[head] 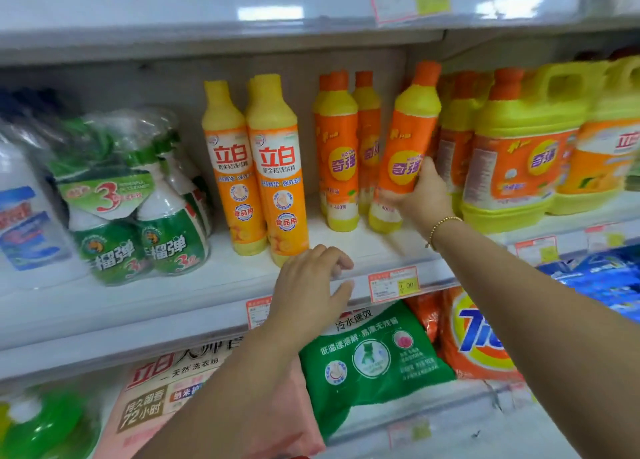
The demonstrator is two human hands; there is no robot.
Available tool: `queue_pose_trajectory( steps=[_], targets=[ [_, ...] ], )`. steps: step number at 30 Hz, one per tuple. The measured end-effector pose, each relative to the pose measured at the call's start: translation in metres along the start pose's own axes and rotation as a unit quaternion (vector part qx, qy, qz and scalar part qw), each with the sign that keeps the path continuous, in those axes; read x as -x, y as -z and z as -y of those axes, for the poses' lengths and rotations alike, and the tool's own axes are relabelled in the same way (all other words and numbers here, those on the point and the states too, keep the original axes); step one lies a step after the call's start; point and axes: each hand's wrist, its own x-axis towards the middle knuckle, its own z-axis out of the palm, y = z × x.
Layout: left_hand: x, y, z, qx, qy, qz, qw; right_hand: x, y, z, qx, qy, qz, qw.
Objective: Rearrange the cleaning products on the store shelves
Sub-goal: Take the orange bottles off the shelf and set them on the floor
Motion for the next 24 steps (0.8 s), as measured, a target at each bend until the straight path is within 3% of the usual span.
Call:
queue_pose_trajectory(
  steps=[4,8,12,15,19,24],
  targets=[
    [-0.004,0.016,-0.015,0.193,0.103,0.021,0.976,0.036,0.039,0.012,0.038,0.092,-0.005,0.995],
    [0.007,0.048,-0.051,0.354,0.08,-0.057,0.93,0.075,0.07,0.033,0.041,0.176,0.046,0.982],
    [0.037,0.067,-0.073,0.337,-0.004,-0.08,0.938,0.119,0.065,0.043,0.037,0.257,0.047,0.965],
    [0.053,0.068,-0.067,0.292,-0.024,-0.1,0.951,0.141,0.047,0.043,0.048,0.279,0.08,0.956],
    [0.068,0.085,-0.054,0.334,0.017,-0.111,0.936,0.152,0.03,0.056,0.013,0.271,0.152,0.95],
    [0.062,0.128,-0.039,0.401,0.064,-0.165,0.899,0.15,0.011,0.095,-0.084,0.196,0.272,0.938]
  ],
)
